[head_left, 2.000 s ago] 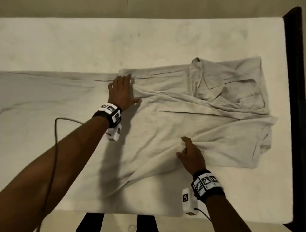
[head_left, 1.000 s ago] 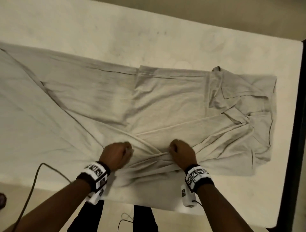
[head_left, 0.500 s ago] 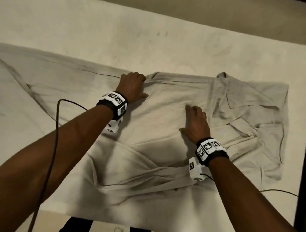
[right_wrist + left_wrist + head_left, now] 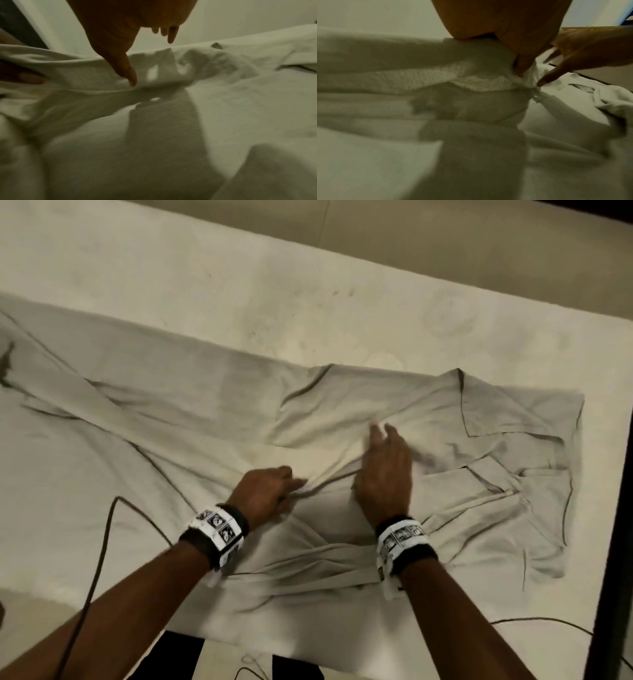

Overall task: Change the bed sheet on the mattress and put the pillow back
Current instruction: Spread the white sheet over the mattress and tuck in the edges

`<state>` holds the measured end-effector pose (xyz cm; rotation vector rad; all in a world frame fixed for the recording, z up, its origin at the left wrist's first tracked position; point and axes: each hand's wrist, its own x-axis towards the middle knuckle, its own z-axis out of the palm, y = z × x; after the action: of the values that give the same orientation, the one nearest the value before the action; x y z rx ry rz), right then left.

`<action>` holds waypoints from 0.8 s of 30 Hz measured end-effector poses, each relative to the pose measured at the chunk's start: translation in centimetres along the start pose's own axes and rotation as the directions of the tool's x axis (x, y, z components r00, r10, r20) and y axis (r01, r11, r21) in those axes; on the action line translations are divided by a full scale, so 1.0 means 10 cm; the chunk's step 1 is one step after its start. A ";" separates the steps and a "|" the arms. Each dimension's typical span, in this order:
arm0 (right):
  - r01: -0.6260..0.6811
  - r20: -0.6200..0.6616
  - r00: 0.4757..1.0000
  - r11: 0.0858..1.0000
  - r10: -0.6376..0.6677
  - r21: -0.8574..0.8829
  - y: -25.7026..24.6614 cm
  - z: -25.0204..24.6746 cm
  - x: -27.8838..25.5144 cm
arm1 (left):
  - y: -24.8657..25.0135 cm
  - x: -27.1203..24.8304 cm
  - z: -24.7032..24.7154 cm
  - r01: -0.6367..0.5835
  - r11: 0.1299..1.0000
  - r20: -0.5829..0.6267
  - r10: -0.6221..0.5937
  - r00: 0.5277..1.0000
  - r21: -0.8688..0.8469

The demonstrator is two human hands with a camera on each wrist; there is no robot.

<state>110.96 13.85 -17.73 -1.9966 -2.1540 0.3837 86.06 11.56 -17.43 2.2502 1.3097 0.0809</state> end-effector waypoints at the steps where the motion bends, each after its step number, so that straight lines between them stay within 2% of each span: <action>1: 0.097 0.030 0.995 0.995 -0.097 -0.011 -0.16 -0.03 -0.09 | 0.08 -0.12 0.03 -0.015 1.000 0.000 0.015 1.000 -0.008; 3: 0.272 0.145 0.951 0.962 -0.273 0.028 -0.43 -0.01 -0.28 | 0.23 -0.34 0.02 0.008 0.999 0.013 -0.008 1.000 -0.051; 6: 0.360 0.328 0.870 0.929 -0.368 0.088 -0.64 -0.07 -0.54 | 0.36 -0.64 -0.12 0.129 0.987 0.057 -0.124 0.991 -0.092; 10: 0.269 0.505 0.835 0.963 -0.217 -0.032 -0.66 -0.57 -0.72 | 0.38 -1.05 -0.46 0.277 0.961 0.183 -0.272 0.945 -0.004; 12: 0.213 0.530 0.840 0.970 -0.122 -0.115 -0.65 -0.91 -0.79 | 0.34 -1.19 -0.65 0.314 0.948 0.223 -0.317 0.922 0.051; 14: 0.154 0.500 0.864 0.976 -0.055 -0.157 -0.71 -1.31 -0.88 | 0.38 -1.31 -0.94 0.371 0.924 0.207 -0.383 0.900 0.096; 17: -0.019 0.377 0.921 0.978 0.098 -0.208 -0.84 -1.85 -0.97 | 0.46 -1.41 -1.39 0.415 0.903 0.128 -0.427 0.895 0.113; 19: -0.118 0.307 0.937 0.980 0.164 -0.163 -0.99 -2.21 -1.03 | 0.57 -1.47 -1.71 0.434 0.893 0.077 -0.444 0.893 0.118; 23: -0.192 0.083 0.977 0.980 0.195 -0.043 -1.43 -2.91 -1.26 | 0.71 -1.69 -2.33 0.461 0.877 -0.061 -0.458 0.887 0.134; 24: -0.232 0.051 0.971 0.973 0.232 -0.005 -1.55 -3.06 -1.33 | 0.72 -1.77 -2.47 0.475 0.870 -0.085 -0.468 0.880 0.133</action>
<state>106.60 1.65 16.69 -2.2690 -1.9515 0.4733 74.83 4.36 10.82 1.9853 1.9136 -0.1444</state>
